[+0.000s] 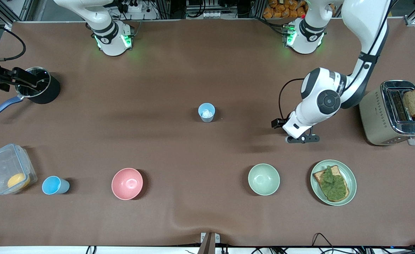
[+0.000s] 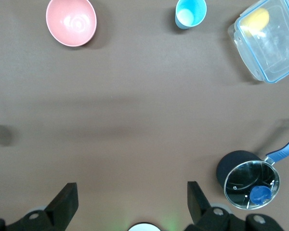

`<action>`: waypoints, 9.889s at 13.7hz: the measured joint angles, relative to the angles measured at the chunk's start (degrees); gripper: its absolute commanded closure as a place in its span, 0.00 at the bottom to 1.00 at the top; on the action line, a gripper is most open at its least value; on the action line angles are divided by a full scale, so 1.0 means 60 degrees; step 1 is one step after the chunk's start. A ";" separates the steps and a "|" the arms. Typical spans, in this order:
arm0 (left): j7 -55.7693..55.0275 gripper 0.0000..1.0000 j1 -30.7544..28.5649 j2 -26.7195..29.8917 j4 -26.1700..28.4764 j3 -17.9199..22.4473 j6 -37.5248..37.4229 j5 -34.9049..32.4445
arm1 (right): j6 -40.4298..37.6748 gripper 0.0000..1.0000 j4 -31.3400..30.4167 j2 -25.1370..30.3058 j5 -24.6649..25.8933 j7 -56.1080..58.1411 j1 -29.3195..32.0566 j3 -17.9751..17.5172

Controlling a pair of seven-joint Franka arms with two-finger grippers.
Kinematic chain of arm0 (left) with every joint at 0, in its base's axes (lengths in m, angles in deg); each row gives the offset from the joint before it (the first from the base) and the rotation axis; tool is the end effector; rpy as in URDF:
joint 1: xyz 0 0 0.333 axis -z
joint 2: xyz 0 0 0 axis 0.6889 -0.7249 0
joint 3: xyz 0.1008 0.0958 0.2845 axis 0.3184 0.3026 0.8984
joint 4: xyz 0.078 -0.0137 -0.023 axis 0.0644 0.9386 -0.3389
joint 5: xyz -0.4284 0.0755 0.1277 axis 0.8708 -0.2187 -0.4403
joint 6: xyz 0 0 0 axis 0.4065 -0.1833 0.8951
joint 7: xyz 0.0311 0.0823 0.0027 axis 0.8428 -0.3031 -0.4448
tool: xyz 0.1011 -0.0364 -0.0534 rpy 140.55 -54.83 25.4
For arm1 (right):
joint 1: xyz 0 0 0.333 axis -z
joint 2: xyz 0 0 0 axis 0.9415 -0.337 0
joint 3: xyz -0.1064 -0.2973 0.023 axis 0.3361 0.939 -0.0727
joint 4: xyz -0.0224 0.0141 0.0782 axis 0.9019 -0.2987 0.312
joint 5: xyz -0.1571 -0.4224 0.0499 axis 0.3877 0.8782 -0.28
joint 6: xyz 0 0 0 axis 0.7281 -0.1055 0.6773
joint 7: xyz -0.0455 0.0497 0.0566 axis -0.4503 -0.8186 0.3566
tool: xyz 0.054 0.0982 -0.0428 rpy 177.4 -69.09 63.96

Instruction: Stack blue cups with both arms

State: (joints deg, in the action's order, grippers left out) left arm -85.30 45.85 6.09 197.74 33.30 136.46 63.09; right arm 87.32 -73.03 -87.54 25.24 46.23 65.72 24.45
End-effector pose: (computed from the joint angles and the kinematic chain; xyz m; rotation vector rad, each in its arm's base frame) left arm 0.5821 -0.2089 0.2040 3.0780 0.0650 -0.2071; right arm 0.6067 -0.0148 0.6195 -3.1254 0.0223 0.1848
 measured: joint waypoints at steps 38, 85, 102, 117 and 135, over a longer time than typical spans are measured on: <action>-0.3277 1.00 0.3450 0.0547 -0.3939 -0.0713 -0.3250 0.0192 | -0.0535 0.00 0.0246 -0.0051 -0.0003 0.0013 0.0913 -0.1130; -0.6563 0.58 0.7611 -0.3156 -0.7045 0.2189 -0.3059 0.0523 | -0.0572 0.00 0.0253 -0.0057 -0.0003 0.0018 0.0913 -0.1089; -0.3604 0.00 0.4377 0.0499 -0.6316 0.2578 -0.6594 0.0518 | -0.0548 0.00 0.0259 -0.0059 -0.0365 0.0018 0.0914 -0.1078; 0.1768 0.00 0.0376 0.4943 -0.3103 0.2624 -0.6785 -0.0194 | -0.0054 0.00 0.0275 -0.0109 -0.0496 0.0018 0.0924 -0.1002; 0.2159 0.00 0.0284 0.3926 -0.4114 0.2655 -0.6768 -0.0194 | 0.0072 0.00 0.0389 -0.0192 -0.0503 0.0031 0.0928 -0.0990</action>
State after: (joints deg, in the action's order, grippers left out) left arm -72.34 47.55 29.65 173.05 49.23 95.85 61.92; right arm 87.75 -70.70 -88.69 22.22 46.42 71.29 18.51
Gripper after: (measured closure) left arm 0.000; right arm 0.000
